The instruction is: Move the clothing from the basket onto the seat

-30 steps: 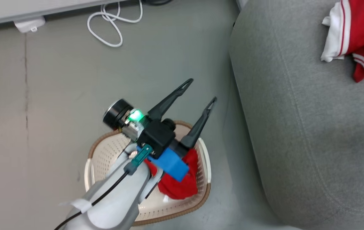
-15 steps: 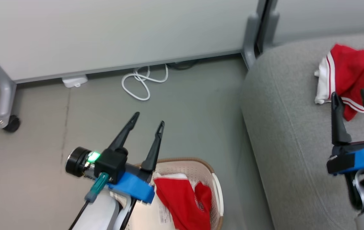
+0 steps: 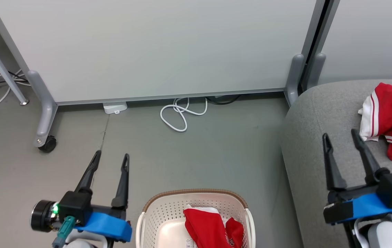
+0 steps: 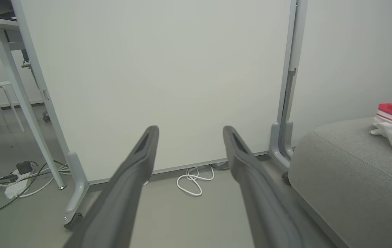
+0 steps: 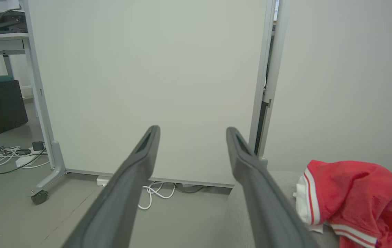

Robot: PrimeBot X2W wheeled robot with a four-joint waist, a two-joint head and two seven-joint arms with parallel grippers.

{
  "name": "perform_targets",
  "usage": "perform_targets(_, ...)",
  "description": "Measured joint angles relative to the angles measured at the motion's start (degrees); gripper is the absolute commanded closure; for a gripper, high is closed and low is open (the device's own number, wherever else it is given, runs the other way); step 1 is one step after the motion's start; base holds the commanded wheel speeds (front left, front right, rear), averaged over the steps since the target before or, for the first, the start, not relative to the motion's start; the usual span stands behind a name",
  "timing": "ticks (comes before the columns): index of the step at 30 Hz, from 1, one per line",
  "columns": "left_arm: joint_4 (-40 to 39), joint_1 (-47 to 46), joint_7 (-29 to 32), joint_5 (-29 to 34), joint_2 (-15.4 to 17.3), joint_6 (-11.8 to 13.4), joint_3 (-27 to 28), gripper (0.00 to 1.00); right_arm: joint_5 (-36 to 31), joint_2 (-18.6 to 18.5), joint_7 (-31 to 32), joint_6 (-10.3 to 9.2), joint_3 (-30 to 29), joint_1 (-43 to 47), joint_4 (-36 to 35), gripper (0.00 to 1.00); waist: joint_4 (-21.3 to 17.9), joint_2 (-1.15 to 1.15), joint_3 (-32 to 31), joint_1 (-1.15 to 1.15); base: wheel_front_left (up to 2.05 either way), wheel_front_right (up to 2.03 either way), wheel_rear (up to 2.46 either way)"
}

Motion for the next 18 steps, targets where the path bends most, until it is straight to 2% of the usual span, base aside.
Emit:
perform_targets(8,-1.7,3.5,0.0,1.3,-0.5,-0.1,5.1,0.0,-0.8,2.4,0.0,0.0,0.2,5.7,-3.1,0.0,0.7,0.0,-0.8,0.0,0.0,0.0,0.0)
perform_targets(18,-2.3,5.4,0.0,3.3,-2.4,-1.5,7.3,0.0,-0.9,3.2,0.0,0.0,-0.8,10.9,-5.0,0.0,0.3,0.0,-1.5,0.01,0.0,0.0,0.0)
